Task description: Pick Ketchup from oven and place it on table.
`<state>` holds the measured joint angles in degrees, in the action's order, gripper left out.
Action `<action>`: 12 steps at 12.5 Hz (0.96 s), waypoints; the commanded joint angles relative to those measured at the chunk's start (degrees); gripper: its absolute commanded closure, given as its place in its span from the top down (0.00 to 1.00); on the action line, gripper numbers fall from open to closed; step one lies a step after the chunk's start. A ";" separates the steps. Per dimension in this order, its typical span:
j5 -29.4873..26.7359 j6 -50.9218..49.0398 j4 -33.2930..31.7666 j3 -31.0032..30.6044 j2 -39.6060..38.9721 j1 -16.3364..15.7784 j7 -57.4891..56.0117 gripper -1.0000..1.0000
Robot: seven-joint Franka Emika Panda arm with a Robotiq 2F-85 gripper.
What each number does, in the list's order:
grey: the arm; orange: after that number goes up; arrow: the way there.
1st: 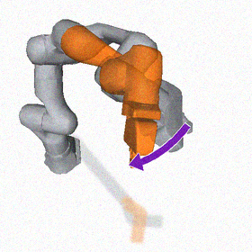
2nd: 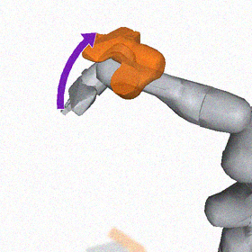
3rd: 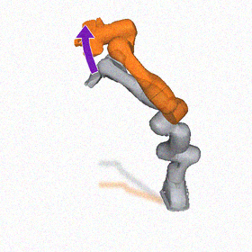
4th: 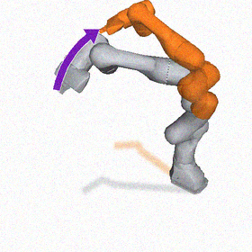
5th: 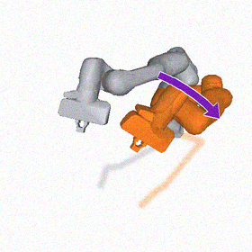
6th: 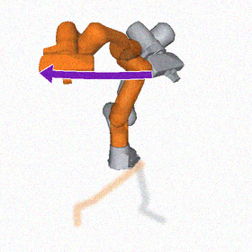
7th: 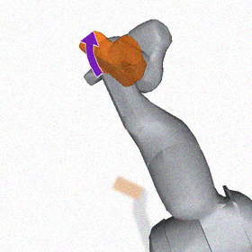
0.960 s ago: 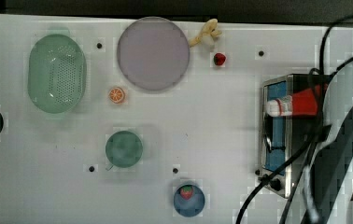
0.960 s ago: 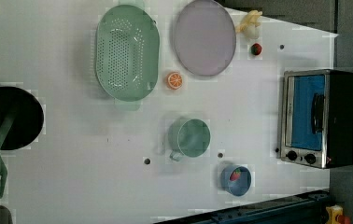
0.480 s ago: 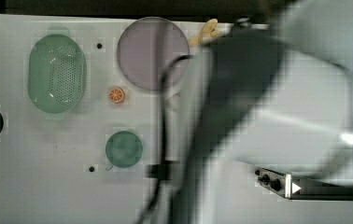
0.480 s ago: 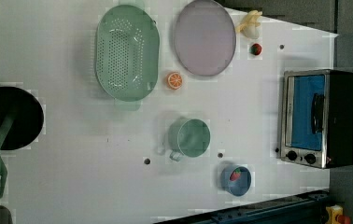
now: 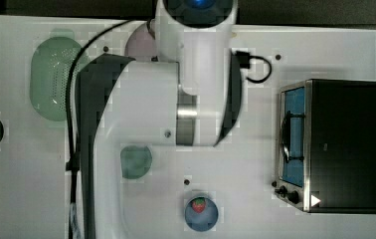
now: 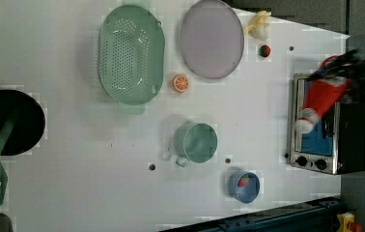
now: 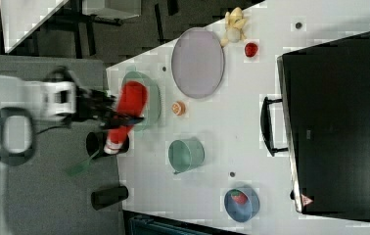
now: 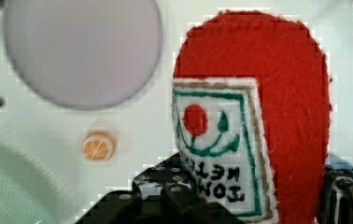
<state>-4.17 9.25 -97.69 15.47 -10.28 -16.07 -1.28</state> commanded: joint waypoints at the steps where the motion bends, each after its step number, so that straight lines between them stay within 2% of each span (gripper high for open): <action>1: 0.59 7.97 -11.15 2.01 -1.88 1.77 1.58 0.63; 4: 0.58 21.94 -21.68 1.76 -3.35 1.62 1.61 0.63; 8: 0.54 35.73 -28.65 0.63 -7.98 1.58 2.03 0.63; 9: 0.46 36.55 -28.88 0.48 -9.32 1.58 2.03 0.68; 12: 0.14 38.57 -28.84 0.51 -11.60 1.58 2.04 0.99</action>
<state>-3.77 47.53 -128.80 16.79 -23.42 -14.32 -1.28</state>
